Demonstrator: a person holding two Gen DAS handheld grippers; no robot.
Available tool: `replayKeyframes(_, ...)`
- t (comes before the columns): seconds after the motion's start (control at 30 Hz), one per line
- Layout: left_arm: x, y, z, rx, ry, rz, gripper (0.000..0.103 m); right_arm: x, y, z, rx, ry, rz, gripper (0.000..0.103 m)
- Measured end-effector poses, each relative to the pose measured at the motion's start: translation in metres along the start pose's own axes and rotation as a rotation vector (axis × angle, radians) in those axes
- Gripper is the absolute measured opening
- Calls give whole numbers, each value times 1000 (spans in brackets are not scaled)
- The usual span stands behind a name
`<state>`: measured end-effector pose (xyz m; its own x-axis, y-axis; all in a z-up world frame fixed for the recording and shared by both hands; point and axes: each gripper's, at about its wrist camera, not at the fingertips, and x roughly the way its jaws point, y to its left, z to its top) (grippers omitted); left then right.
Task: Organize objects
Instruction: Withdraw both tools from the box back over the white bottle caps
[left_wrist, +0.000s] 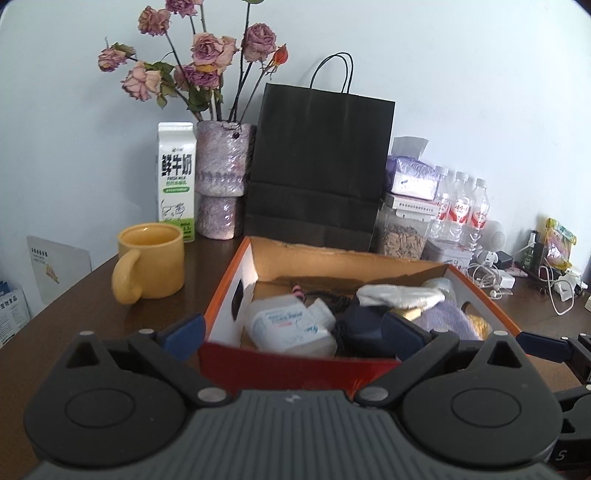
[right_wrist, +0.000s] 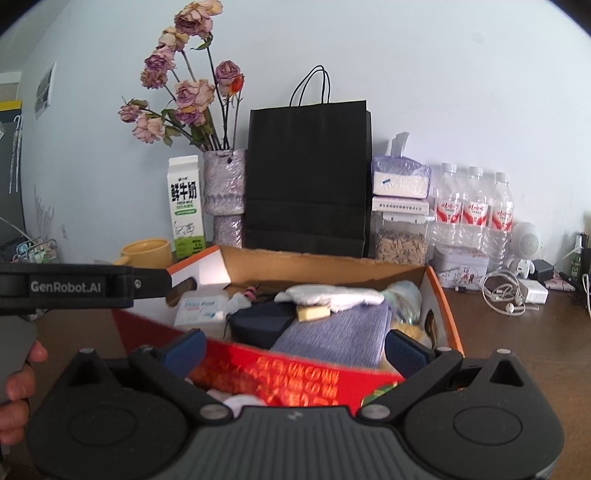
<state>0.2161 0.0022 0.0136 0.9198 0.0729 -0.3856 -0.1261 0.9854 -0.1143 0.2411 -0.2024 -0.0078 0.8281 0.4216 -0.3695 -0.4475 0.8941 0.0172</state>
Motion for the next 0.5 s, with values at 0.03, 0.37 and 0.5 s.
replayKeyframes(0.03, -4, 2, -3, 1, 8, 4, 103, -4, 1, -4, 0, 7, 3, 103)
replayKeyframes(0.37, -31, 20, -35, 13, 102, 41, 103, -29, 15, -37, -24, 89, 37, 103)
replayKeyframes(0.5, -37, 24, -41, 21, 113, 43, 103, -29, 19, -41, -33, 118, 52, 103)
